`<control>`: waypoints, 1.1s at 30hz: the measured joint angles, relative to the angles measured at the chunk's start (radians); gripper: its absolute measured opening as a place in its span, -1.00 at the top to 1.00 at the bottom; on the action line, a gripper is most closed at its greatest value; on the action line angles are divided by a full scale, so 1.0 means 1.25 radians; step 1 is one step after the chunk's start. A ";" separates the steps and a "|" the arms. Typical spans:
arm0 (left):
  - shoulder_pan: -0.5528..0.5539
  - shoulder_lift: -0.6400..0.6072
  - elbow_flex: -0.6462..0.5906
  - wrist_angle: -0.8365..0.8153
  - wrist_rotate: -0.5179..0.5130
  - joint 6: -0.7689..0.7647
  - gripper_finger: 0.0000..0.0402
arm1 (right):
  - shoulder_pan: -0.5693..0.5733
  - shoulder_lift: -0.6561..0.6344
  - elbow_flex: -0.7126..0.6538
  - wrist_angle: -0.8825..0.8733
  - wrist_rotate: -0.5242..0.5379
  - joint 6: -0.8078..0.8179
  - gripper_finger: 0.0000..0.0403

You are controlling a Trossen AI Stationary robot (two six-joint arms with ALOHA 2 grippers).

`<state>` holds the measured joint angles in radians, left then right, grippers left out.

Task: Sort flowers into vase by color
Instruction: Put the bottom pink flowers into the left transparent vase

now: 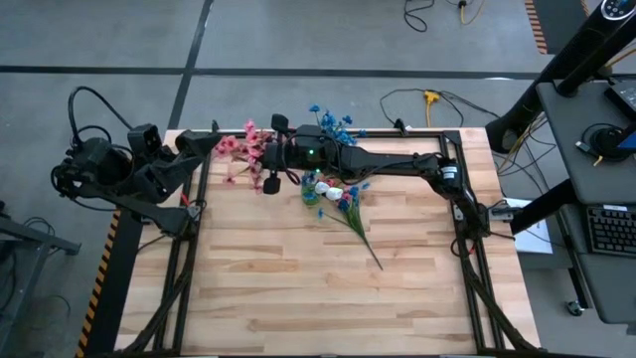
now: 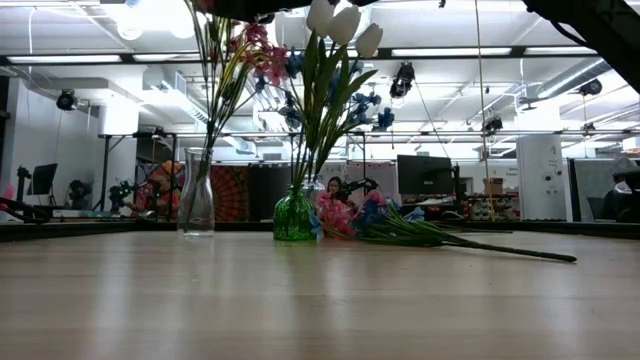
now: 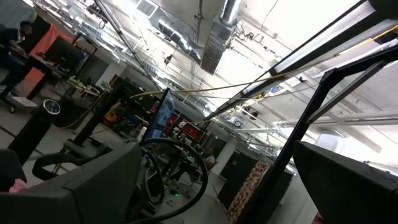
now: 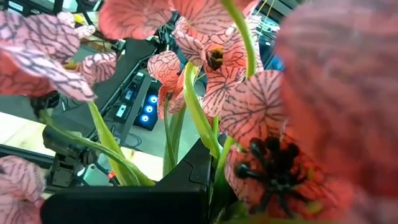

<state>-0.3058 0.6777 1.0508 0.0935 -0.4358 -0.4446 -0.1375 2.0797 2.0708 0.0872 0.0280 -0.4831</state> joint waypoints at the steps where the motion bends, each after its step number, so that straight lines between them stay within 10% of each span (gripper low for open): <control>1: 0.000 0.000 0.000 0.000 0.000 0.001 -0.99 | 0.000 0.000 0.000 0.000 0.000 0.000 0.94; 33: 0.000 0.000 0.000 -0.034 0.000 0.018 -0.99 | 0.007 -0.028 0.002 -0.033 0.000 0.052 -0.27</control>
<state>-0.3058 0.6781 1.0508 0.0505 -0.4355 -0.4219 -0.1284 2.0442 2.0729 0.0465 0.0284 -0.4179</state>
